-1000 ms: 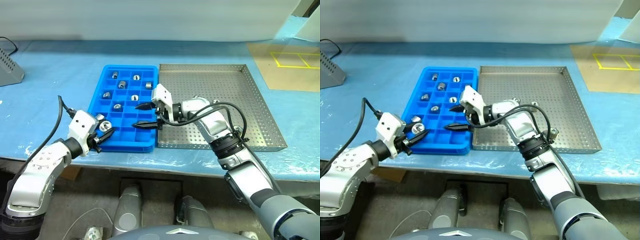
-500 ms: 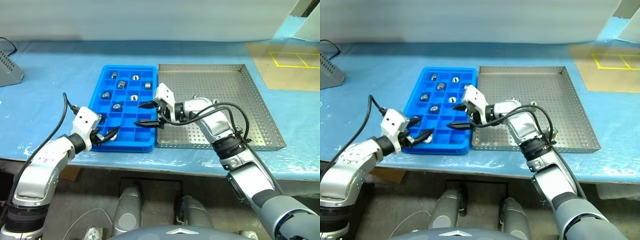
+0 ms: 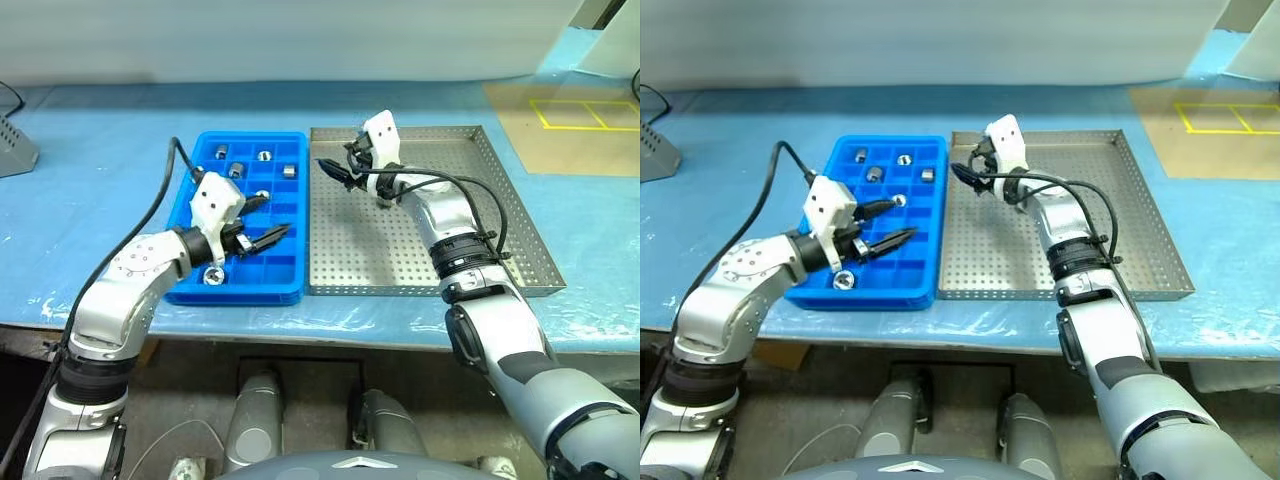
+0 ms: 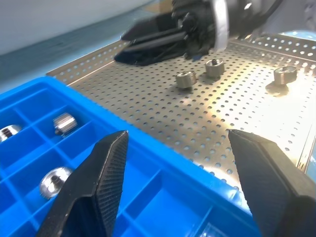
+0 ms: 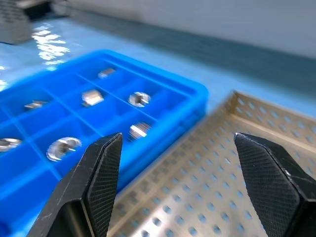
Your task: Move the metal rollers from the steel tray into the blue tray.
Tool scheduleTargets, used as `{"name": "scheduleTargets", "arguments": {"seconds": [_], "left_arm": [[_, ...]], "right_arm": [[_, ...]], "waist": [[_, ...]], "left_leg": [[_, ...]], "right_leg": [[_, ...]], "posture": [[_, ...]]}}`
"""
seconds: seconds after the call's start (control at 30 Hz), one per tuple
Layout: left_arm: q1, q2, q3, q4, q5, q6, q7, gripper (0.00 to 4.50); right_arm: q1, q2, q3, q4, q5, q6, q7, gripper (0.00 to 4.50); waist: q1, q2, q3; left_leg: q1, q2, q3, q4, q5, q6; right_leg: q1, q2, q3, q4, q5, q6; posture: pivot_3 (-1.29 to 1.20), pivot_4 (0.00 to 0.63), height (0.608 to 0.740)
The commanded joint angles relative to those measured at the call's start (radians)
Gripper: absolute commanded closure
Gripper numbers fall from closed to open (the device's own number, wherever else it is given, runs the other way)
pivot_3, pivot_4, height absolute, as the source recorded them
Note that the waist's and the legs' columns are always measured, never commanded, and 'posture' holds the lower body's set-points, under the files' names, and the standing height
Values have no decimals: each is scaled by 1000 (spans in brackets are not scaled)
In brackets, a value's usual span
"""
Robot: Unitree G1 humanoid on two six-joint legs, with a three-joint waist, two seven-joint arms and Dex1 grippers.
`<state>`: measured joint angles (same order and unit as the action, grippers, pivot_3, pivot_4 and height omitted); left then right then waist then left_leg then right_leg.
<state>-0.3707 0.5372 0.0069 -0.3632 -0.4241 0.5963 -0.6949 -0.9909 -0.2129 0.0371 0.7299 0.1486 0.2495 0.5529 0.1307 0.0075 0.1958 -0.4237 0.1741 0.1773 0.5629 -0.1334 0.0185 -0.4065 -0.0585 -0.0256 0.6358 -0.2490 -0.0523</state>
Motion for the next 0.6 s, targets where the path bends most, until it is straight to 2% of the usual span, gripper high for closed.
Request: {"name": "scheduleTargets", "arguments": {"seconds": [0.03, 0.17, 0.6], "left_arm": [[-51, -14, 6, 9, -17, -19, -5, 1096], [-110, -63, 30, 40, -72, 39, 22, 1096], [-119, -61, -34, 64, -41, 24, 4, 1096]], "right_arm": [[-16, 5, -26, 19, -9, -50, -25, 787], [7, -10, -36, 69, -36, -84, -76, 787], [112, -71, -20, 118, -96, -156, -68, 787]], "waist": [[-7, 0, 0], [-10, 0, 0], [-16, 0, 0]], "left_leg": [[-1, 0, 0, 1, 0, 0], [-3, 1, 0, 3, 0, 0], [-2, 2, 0, 8, 0, 0]], "right_leg": [[-2, 0, 0, 2, 0, 0], [-3, 0, 0, 5, 0, -1], [-2, 0, 0, 6, 0, 0]], "posture": [[125, 150, 740], [107, 150, 740], [61, 150, 740]]}}
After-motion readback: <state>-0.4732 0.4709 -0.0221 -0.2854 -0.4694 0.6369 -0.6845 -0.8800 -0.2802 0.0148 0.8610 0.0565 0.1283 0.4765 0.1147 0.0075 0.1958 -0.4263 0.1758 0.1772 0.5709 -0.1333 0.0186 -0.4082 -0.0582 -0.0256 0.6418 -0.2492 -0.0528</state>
